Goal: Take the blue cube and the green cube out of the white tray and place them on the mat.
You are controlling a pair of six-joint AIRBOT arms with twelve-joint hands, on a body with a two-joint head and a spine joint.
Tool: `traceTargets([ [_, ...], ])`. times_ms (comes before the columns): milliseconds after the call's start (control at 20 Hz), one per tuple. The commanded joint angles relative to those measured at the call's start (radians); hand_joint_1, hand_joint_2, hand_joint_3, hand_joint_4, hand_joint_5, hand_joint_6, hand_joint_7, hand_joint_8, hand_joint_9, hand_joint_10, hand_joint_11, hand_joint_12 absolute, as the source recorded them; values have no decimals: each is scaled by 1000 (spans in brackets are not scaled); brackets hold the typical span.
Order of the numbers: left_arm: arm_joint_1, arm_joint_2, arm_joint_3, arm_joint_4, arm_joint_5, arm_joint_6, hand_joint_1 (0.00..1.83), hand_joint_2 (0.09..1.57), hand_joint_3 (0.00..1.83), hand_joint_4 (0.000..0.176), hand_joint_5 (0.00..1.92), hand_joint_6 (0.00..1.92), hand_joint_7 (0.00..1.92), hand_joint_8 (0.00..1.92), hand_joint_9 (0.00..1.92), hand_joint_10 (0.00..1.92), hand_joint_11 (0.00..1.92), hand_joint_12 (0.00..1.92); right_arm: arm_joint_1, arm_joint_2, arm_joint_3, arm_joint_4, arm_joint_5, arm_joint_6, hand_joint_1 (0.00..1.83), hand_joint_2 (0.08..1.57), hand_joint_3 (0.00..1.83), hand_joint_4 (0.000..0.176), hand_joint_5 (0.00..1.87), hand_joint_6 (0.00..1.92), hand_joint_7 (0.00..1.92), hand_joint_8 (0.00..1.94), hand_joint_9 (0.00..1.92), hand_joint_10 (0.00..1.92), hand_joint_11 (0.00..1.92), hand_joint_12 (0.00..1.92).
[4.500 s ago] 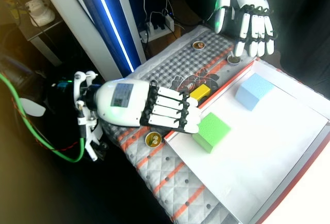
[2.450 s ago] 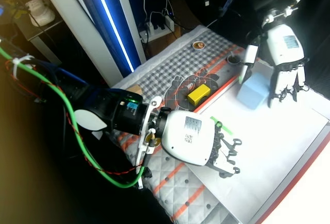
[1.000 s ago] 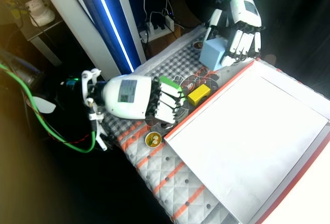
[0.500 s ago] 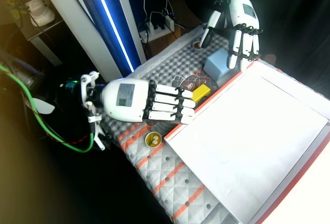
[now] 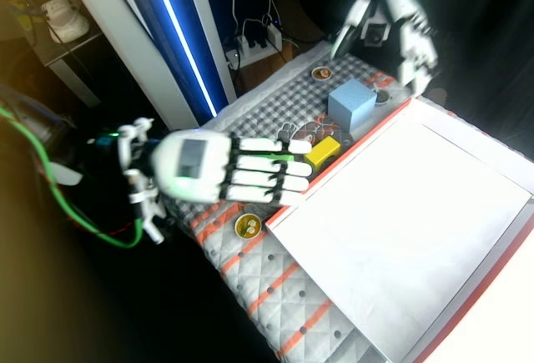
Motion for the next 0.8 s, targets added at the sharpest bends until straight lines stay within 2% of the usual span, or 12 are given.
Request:
traceTargets([
  [0,8,6,8,-3,-264,-83,742,909,4,156,12,0,31,1,5,2,7,5,8,3,-6,17,210,3,556,909,0,92,0,0,60,5,79,10,38,14],
  [100,64,5,25,-6,-387,-219,768,898,0,170,2,0,24,0,5,2,11,5,2,7,-10,34,278,3,551,910,0,96,0,0,70,4,96,11,35,13],
  [150,93,2,29,-7,-447,-273,834,878,0,176,23,8,22,5,58,20,81,36,1,8,-14,35,300,3,501,931,5,112,38,4,135,5,160,7,94,35],
  [200,110,2,26,-7,-480,-295,843,892,0,171,42,4,62,4,101,14,120,59,-2,10,-17,34,310,3,473,942,9,95,38,3,169,16,190,17,142,56],
  [300,132,3,18,-7,-536,-335,740,870,0,174,30,2,103,3,147,8,170,89,-14,17,-27,32,334,3,483,947,2,98,38,1,211,8,268,18,208,90],
  [350,141,2,17,-7,-572,-358,710,864,0,170,39,4,122,7,173,14,196,103,-22,20,-33,32,357,3,476,960,6,74,62,9,243,15,306,26,243,107],
  [400,148,-2,17,-7,-609,-372,707,855,0,175,36,2,117,3,189,16,219,116,-27,22,-38,30,377,3,497,941,0,97,102,7,279,8,327,14,248,106],
  [450,156,-7,16,-8,-641,-378,656,856,0,161,30,0,135,4,203,6,201,223,-32,24,-44,23,399,3,524,921,0,114,124,10,291,7,323,7,245,102],
  [500,160,-8,14,-10,-656,-378,595,901,5,137,31,0,144,3,220,5,128,397,-35,27,-48,18,412,3,624,947,4,99,134,12,249,1,249,1,167,66],
  [550,162,-9,14,-11,-657,-378,552,928,4,143,30,0,145,1,224,2,28,570,-38,31,-51,16,420,3,664,950,4,108,157,18,235,0,216,0,134,50],
  [700,163,-24,23,-14,-619,-383,537,925,0,115,62,0,189,0,244,0,26,774,-51,31,-52,13,421,2,708,981,1,108,157,0,303,2,302,9,202,43],
  [750,163,-30,27,-14,-608,-394,595,862,0,147,82,3,183,0,226,0,4,757,-61,31,-52,14,420,2,687,961,0,88,142,0,312,3,317,9,234,50],
])
